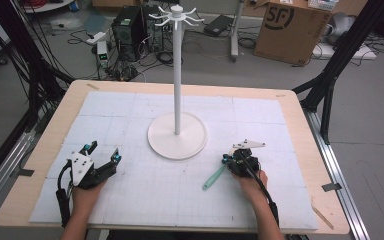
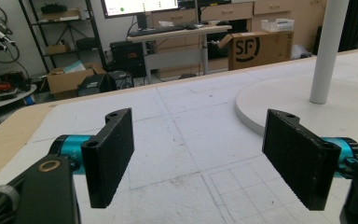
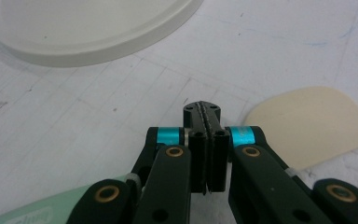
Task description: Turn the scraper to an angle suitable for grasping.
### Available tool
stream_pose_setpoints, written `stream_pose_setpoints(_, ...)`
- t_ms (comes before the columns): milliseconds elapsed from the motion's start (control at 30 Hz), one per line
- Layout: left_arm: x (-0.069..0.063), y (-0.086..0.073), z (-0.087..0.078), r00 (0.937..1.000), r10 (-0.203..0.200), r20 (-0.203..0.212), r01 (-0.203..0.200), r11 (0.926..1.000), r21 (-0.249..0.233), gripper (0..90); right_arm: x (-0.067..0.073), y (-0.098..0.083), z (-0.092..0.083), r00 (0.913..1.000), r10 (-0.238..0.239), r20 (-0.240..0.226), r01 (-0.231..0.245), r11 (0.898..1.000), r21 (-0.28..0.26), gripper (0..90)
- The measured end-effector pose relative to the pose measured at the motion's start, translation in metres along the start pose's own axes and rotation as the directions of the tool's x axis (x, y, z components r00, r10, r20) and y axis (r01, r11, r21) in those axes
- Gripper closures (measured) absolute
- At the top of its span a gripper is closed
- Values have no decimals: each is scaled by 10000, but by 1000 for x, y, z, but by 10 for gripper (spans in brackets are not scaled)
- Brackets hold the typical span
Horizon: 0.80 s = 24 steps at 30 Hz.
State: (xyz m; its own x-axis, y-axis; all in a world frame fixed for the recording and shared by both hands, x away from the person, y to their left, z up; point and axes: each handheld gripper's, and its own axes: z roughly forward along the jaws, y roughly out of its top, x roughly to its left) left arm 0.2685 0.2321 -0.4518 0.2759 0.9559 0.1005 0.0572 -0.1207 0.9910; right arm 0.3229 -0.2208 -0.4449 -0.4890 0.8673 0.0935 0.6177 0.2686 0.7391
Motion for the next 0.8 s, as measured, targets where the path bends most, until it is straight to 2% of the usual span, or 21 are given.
stream_pose_setpoints(467,0,0,0,10000,29,-2,-29,10000,6,255,5,-13,-12,10000,40,-32,-41,9999,-140,900)
stream_pose_setpoints(700,0,0,0,10000,3,-25,-3,10000,11,256,-3,-11,-8,9995,270,168,-259,9977,-624,900)
stream_pose_setpoints(800,0,0,0,10000,-2,-13,2,10000,25,256,-7,-10,-5,9989,427,184,-416,9976,-547,900)
